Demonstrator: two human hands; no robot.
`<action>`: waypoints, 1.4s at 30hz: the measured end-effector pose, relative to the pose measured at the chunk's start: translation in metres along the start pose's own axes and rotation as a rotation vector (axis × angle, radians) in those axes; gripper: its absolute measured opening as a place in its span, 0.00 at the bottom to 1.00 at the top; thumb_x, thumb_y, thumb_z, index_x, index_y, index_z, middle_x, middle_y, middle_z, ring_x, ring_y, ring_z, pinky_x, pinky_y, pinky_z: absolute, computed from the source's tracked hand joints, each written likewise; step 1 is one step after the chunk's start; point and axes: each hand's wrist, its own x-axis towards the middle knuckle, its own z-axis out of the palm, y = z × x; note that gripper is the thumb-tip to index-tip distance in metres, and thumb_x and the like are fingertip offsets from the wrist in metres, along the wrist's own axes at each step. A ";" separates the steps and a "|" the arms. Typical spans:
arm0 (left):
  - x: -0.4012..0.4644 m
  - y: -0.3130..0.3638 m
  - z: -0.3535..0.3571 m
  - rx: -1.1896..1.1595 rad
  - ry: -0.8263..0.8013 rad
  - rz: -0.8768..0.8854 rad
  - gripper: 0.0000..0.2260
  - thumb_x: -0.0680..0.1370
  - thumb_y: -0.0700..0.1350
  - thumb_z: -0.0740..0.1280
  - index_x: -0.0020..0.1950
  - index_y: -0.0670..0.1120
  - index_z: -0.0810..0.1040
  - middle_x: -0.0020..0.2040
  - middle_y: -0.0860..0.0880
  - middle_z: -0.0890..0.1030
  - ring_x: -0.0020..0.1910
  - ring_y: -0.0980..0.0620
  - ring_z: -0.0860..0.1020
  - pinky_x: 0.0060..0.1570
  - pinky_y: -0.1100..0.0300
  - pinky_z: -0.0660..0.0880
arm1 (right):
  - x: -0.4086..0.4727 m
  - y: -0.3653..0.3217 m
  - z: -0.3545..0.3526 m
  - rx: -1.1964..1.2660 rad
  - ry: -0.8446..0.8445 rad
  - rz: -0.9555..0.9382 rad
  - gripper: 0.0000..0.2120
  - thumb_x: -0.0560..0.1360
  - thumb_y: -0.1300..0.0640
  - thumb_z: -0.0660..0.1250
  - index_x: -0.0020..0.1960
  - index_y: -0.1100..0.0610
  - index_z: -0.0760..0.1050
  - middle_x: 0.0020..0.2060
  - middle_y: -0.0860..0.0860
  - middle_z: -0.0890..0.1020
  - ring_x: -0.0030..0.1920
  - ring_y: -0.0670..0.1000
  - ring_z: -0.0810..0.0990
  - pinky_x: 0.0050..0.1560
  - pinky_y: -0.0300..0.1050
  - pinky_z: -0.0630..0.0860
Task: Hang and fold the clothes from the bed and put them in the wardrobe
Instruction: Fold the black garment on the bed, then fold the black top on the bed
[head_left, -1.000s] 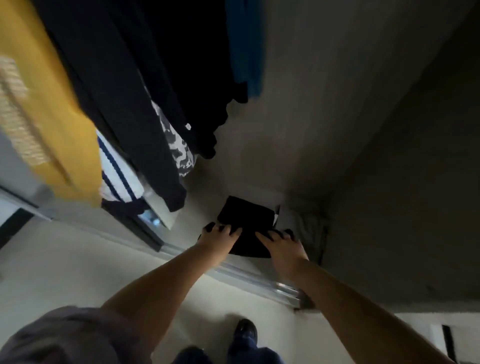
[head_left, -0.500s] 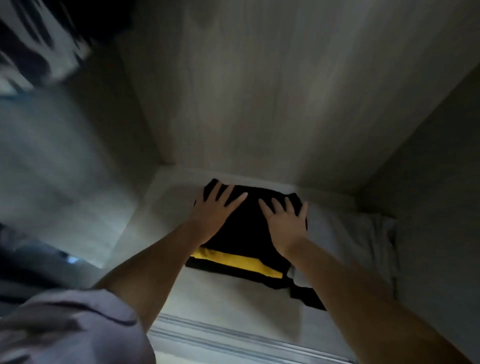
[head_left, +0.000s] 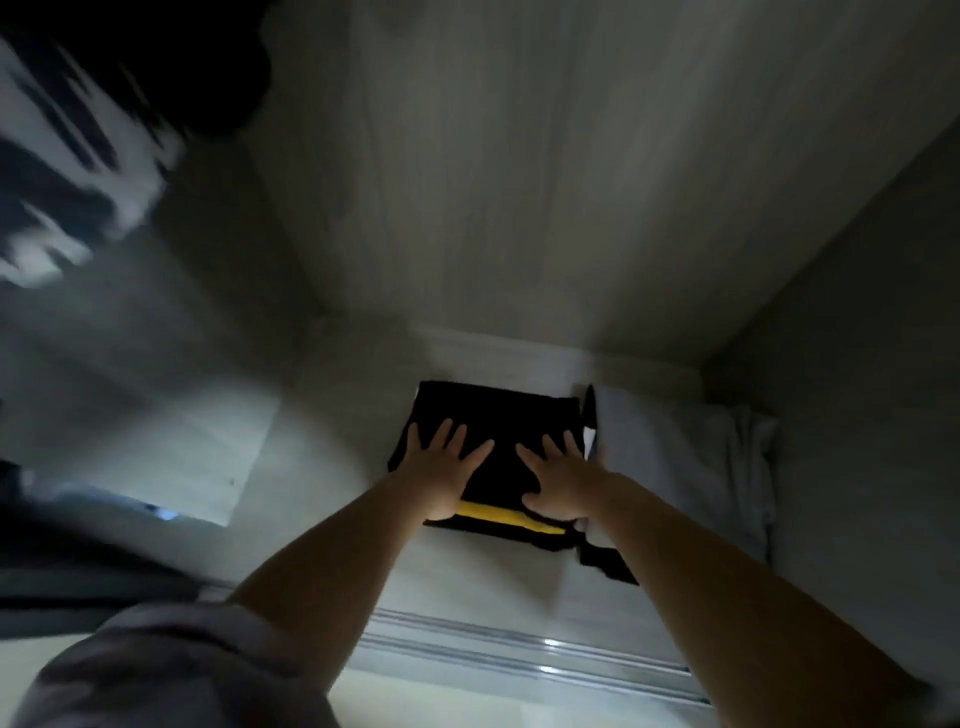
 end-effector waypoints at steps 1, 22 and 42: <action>-0.016 0.007 -0.022 -0.022 0.051 -0.009 0.35 0.79 0.42 0.59 0.78 0.53 0.41 0.78 0.41 0.51 0.76 0.40 0.48 0.71 0.37 0.48 | -0.019 -0.001 -0.017 0.024 0.063 0.008 0.32 0.80 0.44 0.55 0.79 0.48 0.45 0.78 0.54 0.51 0.77 0.60 0.47 0.72 0.66 0.51; -0.373 0.111 -0.432 -0.218 0.708 0.126 0.11 0.79 0.51 0.57 0.55 0.47 0.73 0.53 0.44 0.81 0.51 0.41 0.80 0.44 0.55 0.73 | -0.487 0.020 -0.281 0.205 0.823 0.217 0.16 0.78 0.45 0.56 0.54 0.52 0.78 0.51 0.58 0.82 0.52 0.60 0.81 0.48 0.49 0.77; -0.554 0.344 -0.382 0.157 0.520 0.988 0.13 0.80 0.51 0.56 0.52 0.46 0.77 0.54 0.43 0.81 0.54 0.39 0.78 0.47 0.54 0.72 | -0.805 0.011 -0.037 0.536 0.748 1.029 0.14 0.79 0.49 0.55 0.54 0.55 0.76 0.54 0.57 0.82 0.53 0.60 0.80 0.47 0.47 0.72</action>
